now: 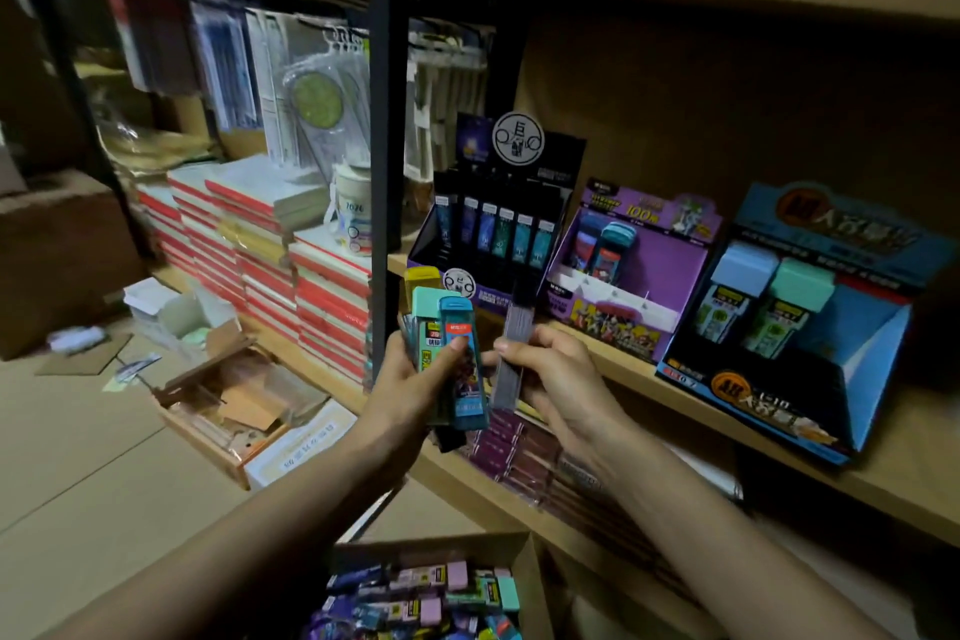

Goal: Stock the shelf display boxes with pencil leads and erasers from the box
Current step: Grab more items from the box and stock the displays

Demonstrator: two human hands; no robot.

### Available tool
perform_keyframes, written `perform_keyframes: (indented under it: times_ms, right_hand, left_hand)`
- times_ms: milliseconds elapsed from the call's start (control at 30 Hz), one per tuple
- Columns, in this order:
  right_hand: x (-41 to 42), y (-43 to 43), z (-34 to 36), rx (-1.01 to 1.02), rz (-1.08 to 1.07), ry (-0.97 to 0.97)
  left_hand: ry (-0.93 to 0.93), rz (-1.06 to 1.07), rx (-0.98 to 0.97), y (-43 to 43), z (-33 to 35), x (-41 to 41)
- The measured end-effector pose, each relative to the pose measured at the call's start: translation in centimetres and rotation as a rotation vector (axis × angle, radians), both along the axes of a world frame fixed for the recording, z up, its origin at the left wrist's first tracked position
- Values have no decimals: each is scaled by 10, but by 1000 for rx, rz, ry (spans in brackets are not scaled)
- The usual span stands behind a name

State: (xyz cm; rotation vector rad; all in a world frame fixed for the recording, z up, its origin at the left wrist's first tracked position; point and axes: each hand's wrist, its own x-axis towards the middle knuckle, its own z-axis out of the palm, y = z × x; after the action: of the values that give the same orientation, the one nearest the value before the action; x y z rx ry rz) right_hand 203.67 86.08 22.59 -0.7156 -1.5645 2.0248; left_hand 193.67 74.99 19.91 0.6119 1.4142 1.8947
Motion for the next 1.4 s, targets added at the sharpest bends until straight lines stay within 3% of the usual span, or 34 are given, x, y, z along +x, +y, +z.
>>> perform_keyframes:
  times_ms: [200, 400, 600, 767, 900, 1100, 1400]
  right_hand:
    - [-17, 23, 11, 304, -74, 10]
    - [-48, 46, 22, 157, -99, 39]
    - [-93, 65, 55, 272, -97, 123]
    - [-129, 93, 74, 732, -238, -21]
    - [-151, 109, 70, 956, -284, -71]
    - [-159, 117, 52, 979, -290, -123]
    - [-167, 119, 55, 837, -279, -163]
  left_hand:
    - [-16, 56, 20, 14, 2, -29]
    - [7, 99, 32, 18, 3, -53]
    - [13, 122, 47, 11, 4, -73]
    - [-49, 136, 37, 5, 2, -85]
    - [-106, 153, 48, 3, 2, -91]
    - [-96, 145, 21, 0, -2, -94]
    - [-93, 116, 7, 6, -2, -87]
